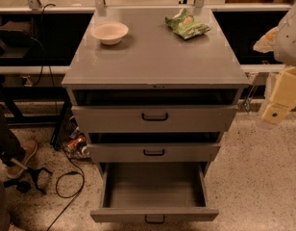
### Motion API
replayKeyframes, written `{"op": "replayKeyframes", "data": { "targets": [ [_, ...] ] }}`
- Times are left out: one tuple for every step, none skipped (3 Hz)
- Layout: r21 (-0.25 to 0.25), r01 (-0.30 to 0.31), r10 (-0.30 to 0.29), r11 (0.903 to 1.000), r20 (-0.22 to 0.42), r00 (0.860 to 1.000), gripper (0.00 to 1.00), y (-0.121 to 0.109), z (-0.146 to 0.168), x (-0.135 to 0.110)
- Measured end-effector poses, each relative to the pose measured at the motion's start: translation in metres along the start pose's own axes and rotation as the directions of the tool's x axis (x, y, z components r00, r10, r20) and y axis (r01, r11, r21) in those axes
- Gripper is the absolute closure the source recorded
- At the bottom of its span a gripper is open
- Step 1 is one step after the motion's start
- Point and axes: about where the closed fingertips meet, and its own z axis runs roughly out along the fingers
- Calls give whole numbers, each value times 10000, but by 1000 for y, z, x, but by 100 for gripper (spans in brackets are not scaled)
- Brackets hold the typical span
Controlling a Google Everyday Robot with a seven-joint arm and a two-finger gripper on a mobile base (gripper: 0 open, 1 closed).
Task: Close bottom drawer
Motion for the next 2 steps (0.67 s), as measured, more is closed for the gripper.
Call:
{"op": "replayKeyframes", "data": {
  "targets": [
    [2, 0, 0, 10000, 1, 10000, 0, 0, 0, 0],
    [-533, -505, 506, 9973, 1, 9987, 0, 11, 32, 12]
  ]
}}
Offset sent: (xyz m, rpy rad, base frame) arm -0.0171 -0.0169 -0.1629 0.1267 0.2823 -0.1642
